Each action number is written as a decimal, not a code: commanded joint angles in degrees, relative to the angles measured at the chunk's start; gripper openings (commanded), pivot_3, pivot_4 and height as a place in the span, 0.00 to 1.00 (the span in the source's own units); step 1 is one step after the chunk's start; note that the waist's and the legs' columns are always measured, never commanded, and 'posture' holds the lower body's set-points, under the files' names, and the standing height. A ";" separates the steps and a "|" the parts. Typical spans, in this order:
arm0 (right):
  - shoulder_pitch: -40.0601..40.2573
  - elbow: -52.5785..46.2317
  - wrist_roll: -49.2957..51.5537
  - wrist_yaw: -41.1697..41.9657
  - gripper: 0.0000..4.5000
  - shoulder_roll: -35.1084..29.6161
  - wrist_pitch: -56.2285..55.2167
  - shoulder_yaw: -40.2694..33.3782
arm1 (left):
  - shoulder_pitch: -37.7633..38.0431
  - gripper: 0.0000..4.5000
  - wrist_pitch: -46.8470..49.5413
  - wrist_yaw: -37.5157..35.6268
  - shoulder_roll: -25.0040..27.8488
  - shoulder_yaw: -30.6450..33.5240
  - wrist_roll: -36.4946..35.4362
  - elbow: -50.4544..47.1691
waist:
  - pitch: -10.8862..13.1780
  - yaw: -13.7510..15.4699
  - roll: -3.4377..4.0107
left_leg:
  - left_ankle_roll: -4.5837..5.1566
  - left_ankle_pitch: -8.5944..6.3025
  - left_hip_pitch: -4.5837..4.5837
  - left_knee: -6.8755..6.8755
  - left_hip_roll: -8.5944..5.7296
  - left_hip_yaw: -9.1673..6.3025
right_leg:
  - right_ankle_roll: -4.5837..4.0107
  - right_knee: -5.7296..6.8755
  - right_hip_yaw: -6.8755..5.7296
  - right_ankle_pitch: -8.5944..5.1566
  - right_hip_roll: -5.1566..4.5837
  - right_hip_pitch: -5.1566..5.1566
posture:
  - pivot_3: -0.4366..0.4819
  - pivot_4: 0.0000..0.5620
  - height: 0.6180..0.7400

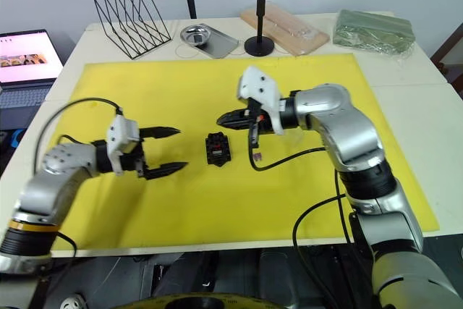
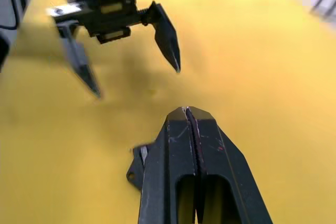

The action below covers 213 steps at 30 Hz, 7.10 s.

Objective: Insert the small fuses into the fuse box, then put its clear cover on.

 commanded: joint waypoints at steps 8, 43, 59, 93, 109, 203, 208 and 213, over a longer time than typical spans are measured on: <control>17.52 6.58 0.31 0.50 0.76 -17.93 -13.49 -20.92 | 2.89 1.00 -4.91 -2.18 10.80 15.20 0.72 11.05 | 0.03 -0.29 0.05 | 0.04 -0.02 0.07 -0.08 0.00 0.18 | 0.02 -0.08 0.01 0.00 -0.05 0.04 | 0.48 0.27 1.00; 12.16 20.03 12.05 -0.80 1.00 -20.12 2.54 -22.79 | -1.51 1.00 3.12 -5.00 7.94 11.65 -7.59 0.72 | 0.03 -0.19 0.09 | 0.08 -0.04 0.09 0.02 0.13 0.76 | 0.01 -0.03 0.21 0.05 -0.02 0.01 | 0.48 0.27 1.00; 8.84 1.51 36.63 -11.09 1.00 -14.39 38.22 -26.44 | 6.30 1.00 -2.12 -7.72 2.09 6.44 -8.96 -14.72 | 0.03 0.16 0.08 | 0.12 -0.07 0.08 0.05 0.18 0.81 | -0.03 -0.08 0.25 0.07 -0.01 0.03 | 0.48 0.27 1.00; 15.43 11.12 43.06 -23.43 1.00 -3.57 44.68 -25.98 | 4.45 1.00 -14.62 -3.15 -9.25 -5.36 0.62 -8.88 | -0.02 1.29 0.09 | 0.16 -0.07 0.08 0.23 0.27 0.88 | -0.02 -0.10 0.25 0.17 0.14 0.10 | 0.48 0.27 1.00; 7.94 20.46 37.78 -22.83 1.00 -0.11 44.67 -17.50 | 4.82 1.00 -13.00 -3.17 -8.25 -4.91 -0.33 -8.64 | -0.03 1.16 0.11 | 0.16 -0.07 0.08 0.22 0.27 0.87 | -0.03 -0.11 0.24 0.17 0.15 0.10 | 0.48 0.27 1.00; 25.77 -10.03 44.73 -56.17 0.01 25.99 51.11 -44.54 | 9.62 1.00 -9.58 1.59 -7.83 -4.90 -0.47 -14.64 | -0.35 1.14 0.06 | 0.15 -0.07 0.11 0.10 0.31 0.63 | -0.04 -0.09 0.30 0.18 0.17 0.04 | 0.48 0.27 1.00; 28.68 -15.21 50.54 -69.25 0.01 35.35 51.11 -48.58 | 10.45 1.00 -9.40 1.57 -7.72 -5.25 -1.15 -15.59 | -0.44 1.13 0.24 | 0.15 -0.07 0.13 0.03 0.33 0.63 | -0.05 -0.10 0.30 0.18 0.20 0.03 | 0.48 0.27 1.00; 30.25 -15.74 58.62 -80.26 0.01 39.51 49.66 -47.84 | 10.32 1.00 -9.28 1.60 -7.93 -5.66 -1.27 -15.91 | -0.49 0.88 0.32 | 0.15 -0.07 0.15 0.01 0.35 0.63 | -0.06 -0.09 0.30 0.17 0.23 0.03 | 0.48 0.27 1.00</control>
